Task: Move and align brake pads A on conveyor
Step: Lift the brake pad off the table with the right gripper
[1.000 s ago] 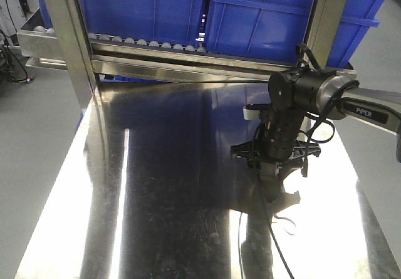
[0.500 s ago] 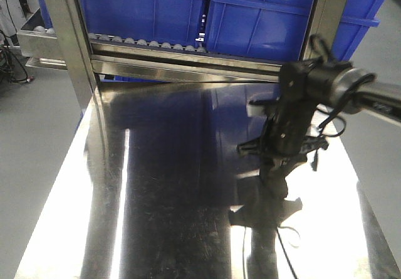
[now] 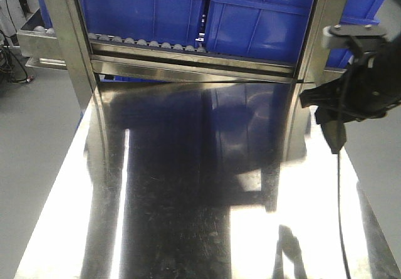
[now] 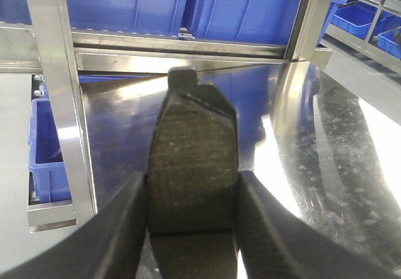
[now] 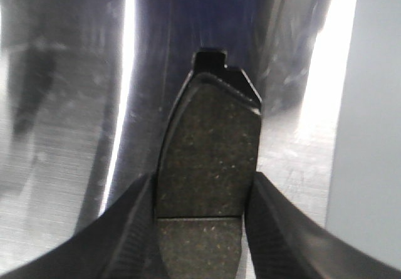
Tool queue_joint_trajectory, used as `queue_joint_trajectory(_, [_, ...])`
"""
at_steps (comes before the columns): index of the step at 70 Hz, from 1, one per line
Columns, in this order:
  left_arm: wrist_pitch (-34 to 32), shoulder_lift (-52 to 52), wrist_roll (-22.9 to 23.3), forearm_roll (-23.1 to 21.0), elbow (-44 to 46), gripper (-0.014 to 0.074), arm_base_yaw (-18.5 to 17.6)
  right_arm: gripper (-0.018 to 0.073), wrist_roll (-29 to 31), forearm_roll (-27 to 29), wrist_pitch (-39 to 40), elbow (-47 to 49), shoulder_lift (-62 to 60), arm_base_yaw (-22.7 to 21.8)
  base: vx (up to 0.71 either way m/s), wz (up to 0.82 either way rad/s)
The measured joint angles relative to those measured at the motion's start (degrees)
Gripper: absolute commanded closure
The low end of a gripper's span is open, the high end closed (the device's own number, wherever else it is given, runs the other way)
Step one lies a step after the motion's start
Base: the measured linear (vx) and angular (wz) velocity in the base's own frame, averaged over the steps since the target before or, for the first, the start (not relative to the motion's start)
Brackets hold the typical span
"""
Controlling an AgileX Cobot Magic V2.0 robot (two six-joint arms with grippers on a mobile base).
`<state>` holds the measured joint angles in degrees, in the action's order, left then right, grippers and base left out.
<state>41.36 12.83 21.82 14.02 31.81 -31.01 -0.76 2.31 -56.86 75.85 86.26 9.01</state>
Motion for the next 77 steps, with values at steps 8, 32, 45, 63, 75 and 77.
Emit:
queue_joint_trajectory(8, [0.0, 0.0, 0.0, 0.0, 0.0, 0.0602, 0.0, 0.0561, 0.2, 0.0, 4.5, -7.7, -9.9, 0.0, 0.00, 0.00])
queue_joint_trajectory(32, [0.0, 0.0, 0.0, 0.0, 0.0, 0.0602, 0.0, 0.0561, 3.4, 2.0, 16.7, -29.7, -40.1, 0.0, 0.00, 0.00])
queue_joint_trajectory(45, [0.0, 0.0, 0.0, 0.0, 0.0, 0.0602, 0.0, 0.0561, 7.2, 4.6, 19.1, -38.1, -55.9, 0.0, 0.00, 0.00])
queue_joint_trajectory(63, [0.0, 0.0, 0.0, 0.0, 0.0, 0.0602, 0.0, 0.0561, 12.4, 8.4, 24.9, -48.5, -70.7, 0.0, 0.00, 0.00])
queue_joint_trajectory(75, [0.0, 0.0, 0.0, 0.0, 0.0, 0.0602, 0.0, 0.0561, 12.5, 8.5, 26.7, -52.6, -73.1, 0.0, 0.00, 0.00])
queue_joint_trajectory(77, [0.0, 0.0, 0.0, 0.0, 0.0, 0.0602, 0.0, 0.0561, 12.5, 8.5, 26.7, -52.8, -73.1, 0.0, 0.00, 0.00])
